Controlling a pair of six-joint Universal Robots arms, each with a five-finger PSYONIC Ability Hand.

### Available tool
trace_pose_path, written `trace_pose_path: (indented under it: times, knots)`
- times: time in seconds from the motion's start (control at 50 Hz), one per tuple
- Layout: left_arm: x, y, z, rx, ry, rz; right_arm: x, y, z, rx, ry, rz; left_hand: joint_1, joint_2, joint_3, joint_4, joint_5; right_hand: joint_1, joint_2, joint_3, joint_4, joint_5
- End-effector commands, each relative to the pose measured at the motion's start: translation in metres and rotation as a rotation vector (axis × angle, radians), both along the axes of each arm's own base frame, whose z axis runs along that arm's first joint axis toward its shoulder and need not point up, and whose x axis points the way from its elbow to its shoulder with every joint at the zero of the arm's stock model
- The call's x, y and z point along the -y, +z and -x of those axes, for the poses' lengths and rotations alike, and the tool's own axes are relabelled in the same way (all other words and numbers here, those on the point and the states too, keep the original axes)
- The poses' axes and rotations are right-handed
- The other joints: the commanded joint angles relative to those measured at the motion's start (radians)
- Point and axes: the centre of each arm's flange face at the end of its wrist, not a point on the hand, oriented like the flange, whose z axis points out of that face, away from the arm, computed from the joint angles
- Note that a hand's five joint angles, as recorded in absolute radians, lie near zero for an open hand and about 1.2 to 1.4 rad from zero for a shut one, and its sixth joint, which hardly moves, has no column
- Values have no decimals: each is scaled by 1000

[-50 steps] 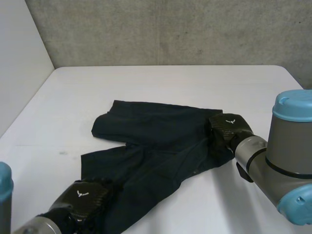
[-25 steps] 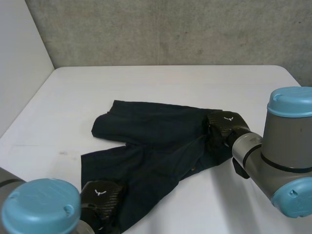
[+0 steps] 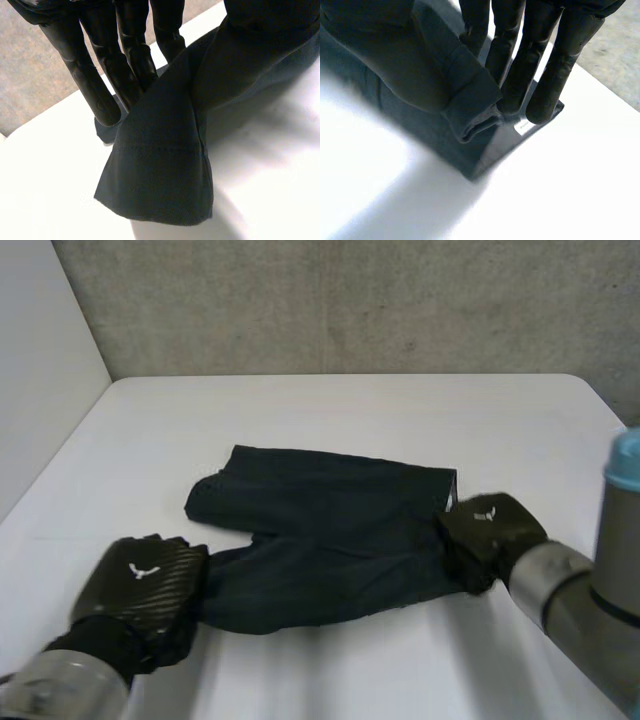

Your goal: Fold the shorts.

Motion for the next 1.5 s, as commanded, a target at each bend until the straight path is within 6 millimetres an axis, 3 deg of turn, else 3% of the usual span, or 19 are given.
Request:
trace_pose_path:
  times: [0.02,0.18,0.24,0.28,0.46,0.6,0.68,0.84,0.94,0.98,1.0,1.02,1.04,1.08,1.1,1.16,1.24,1.38,1.5]
  knots:
    - [-20,1,-17,128,-93,-168,-47,11,25,-251,135,87,284,204,215,196,237,466,219,194,205,259]
    - [-34,0,-30,208,-103,-336,-88,21,42,-339,225,-39,284,204,215,196,237,466,219,194,205,259]
    - [-25,2,-27,184,-100,-320,-85,25,39,-316,243,-24,284,204,215,196,237,466,219,194,205,259]
    - [-2,4,-21,131,-70,-266,-79,27,36,-289,244,-3,284,204,215,196,237,466,219,194,205,259]
    - [92,-18,23,67,-90,-153,-9,2,8,-171,94,2,284,204,215,196,237,466,219,194,205,259]
    - [180,-36,65,123,-121,-35,40,-9,-6,-160,-29,109,284,204,215,196,237,466,219,194,205,259]
    - [214,-47,83,108,-122,14,66,-19,-13,-154,-88,174,284,204,215,196,237,466,219,194,205,259]
    - [261,-73,106,77,-122,110,108,-51,-25,-197,-158,224,284,204,215,196,237,466,219,194,205,259]
    - [274,-83,114,73,-134,175,131,-68,-32,-211,-191,264,284,204,215,196,237,466,219,194,205,259]
    - [276,-85,119,68,-146,217,137,-69,-34,-198,-202,287,-188,-269,-257,-277,-236,330,83,58,69,123]
    - [275,-85,121,68,-151,231,139,-68,-35,-192,-210,301,-502,-583,-571,-590,-549,79,-168,-193,-182,-128]
    - [275,-86,122,70,-154,240,144,-63,-36,-172,-228,334,-816,-897,-885,-904,-863,-371,-618,-643,-632,-578]
    - [276,-85,124,69,-156,260,145,-60,-36,-158,-240,349,-900,-981,-970,-989,-948,-483,-730,-755,-744,-690]
    - [275,-85,125,70,-159,264,148,-50,-36,-129,-263,381,-937,-1018,-1006,-1026,-985,-610,-857,-882,-871,-817]
    - [274,-85,125,71,-161,263,147,-36,-35,-91,-276,415,-937,-1018,-1006,-1026,-985,-756,-1003,-1028,-1017,-963]
    - [266,-75,128,65,-172,270,141,-7,-32,4,-288,452,-937,-1018,-1006,-1026,-985,-756,-1003,-1028,-1017,-963]
    - [263,-58,121,58,-163,286,135,10,-29,100,-246,439,-937,-1018,-1006,-1026,-985,-756,-1003,-1028,-1017,-963]
    - [264,-64,118,53,-187,278,129,-5,-21,97,-146,290,-937,-1018,-1006,-1026,-985,-756,-1003,-1028,-1017,-963]
    - [255,-83,110,77,-196,182,118,-31,-1,125,-217,90,-937,-1018,-1006,-1026,-985,-714,-961,-986,-975,-921]
